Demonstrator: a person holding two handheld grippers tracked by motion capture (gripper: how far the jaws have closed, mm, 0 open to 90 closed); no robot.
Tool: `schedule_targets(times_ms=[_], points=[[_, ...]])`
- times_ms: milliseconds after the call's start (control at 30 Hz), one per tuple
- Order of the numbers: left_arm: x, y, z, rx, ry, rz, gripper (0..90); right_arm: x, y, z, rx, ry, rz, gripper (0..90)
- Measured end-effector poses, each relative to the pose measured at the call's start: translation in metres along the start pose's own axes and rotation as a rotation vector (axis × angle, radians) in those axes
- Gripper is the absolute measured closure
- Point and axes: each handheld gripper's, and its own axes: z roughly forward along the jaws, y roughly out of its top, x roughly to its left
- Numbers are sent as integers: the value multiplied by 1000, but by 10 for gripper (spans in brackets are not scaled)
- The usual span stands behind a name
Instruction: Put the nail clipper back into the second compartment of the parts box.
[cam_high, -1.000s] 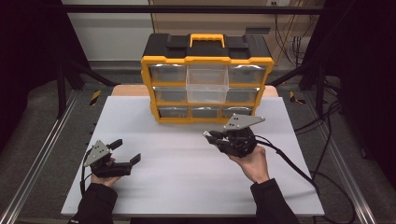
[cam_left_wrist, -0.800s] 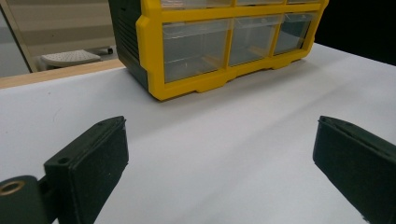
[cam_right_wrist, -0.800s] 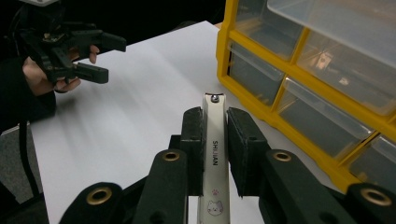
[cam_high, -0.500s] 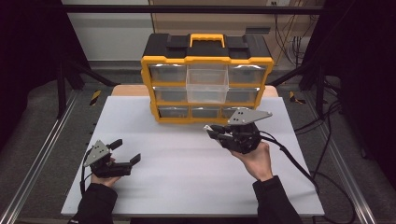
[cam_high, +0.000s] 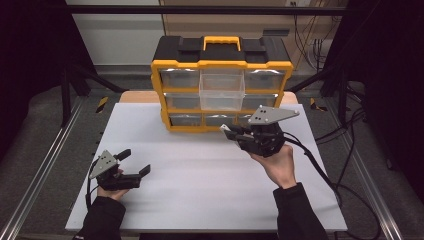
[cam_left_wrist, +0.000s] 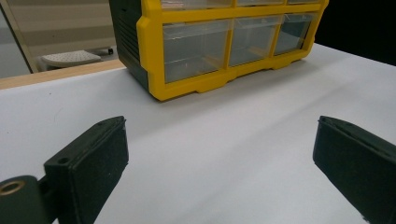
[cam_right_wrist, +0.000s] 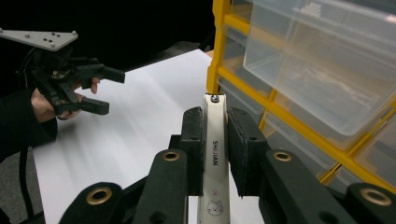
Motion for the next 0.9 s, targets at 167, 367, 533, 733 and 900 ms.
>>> schedule_targets(times_ms=[167, 367, 533, 733, 900], points=[[0, 0, 0, 0, 0, 0, 33, -2, 8, -3, -6, -10, -6, 773], [0, 0, 0, -1, 1, -1, 33, -5, 18, -8, -18, -21, -8, 774], [0, 0, 0, 1, 1, 1, 33, -7, 24, -9, -20, -27, -13, 774], [0, 0, 0, -1, 1, -2, 33, -10, 33, -10, -25, -41, -15, 773], [0, 0, 0, 2, 1, -1, 33, -13, 40, -11, -35, -48, -11, 773]])
